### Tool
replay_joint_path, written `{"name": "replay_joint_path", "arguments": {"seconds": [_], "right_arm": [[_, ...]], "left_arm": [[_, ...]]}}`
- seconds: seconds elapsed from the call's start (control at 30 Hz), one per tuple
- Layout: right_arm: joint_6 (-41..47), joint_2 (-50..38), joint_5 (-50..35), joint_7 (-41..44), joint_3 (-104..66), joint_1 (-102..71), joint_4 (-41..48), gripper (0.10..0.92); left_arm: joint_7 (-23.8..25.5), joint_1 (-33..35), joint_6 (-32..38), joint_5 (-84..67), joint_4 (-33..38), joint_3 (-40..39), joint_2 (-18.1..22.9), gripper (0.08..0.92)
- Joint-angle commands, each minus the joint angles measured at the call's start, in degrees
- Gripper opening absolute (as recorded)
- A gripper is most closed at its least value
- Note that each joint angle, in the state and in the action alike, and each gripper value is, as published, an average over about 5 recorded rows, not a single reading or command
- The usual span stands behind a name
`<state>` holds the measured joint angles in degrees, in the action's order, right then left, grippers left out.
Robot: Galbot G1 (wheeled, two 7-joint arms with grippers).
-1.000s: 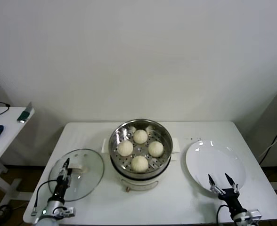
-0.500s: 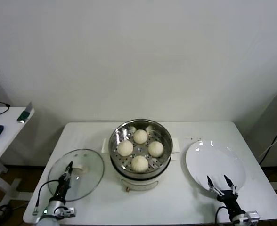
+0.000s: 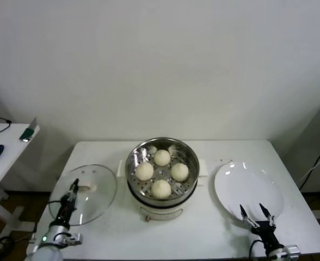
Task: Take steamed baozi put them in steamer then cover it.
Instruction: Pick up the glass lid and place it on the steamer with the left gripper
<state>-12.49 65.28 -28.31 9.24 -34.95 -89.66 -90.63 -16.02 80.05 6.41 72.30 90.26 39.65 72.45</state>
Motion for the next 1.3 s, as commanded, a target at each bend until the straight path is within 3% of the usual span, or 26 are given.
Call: {"name": "replay_joint_path", "arguments": {"seconds": [0.03, 0.27, 0.43, 0.63, 1.0, 1.3], "right_arm": [[0.3, 0.1, 1.6, -0.6, -0.1, 0.0, -0.1, 0.823], [0.9, 0.1, 3.6, -1.3, -0.1, 0.0, -0.2, 0.823], [1.2, 0.0, 4.4, -1.4, 0.0, 0.1, -1.0, 0.823], [2.3, -0.1, 4.5, -0.8, 0.4, 0.7, -2.1, 0.823], [1.7, -0.8, 5.3, -0.2, -0.1, 0.5, -3.4, 0.823], [1.2, -1.3, 5.3, -0.4, -0.8, -0.2, -4.0, 0.823]], "left_arm": [[12.0, 4.1, -9.1, -9.5, 18.6, 1.0, -6.3, 0.138], [19.5, 5.1, -25.9, -17.4, 29.8, -0.3, -10.7, 0.138], [21.6, 2.5, -31.5, -17.0, 35.1, -3.3, -12.5, 0.138], [22.4, -2.4, -35.9, -12.2, 36.8, -12.8, -13.3, 0.138], [27.7, -14.0, -41.1, 0.5, 33.0, -31.7, -4.6, 0.138], [30.8, -16.3, -41.5, 8.9, 29.7, -40.6, 4.7, 0.138]]}}
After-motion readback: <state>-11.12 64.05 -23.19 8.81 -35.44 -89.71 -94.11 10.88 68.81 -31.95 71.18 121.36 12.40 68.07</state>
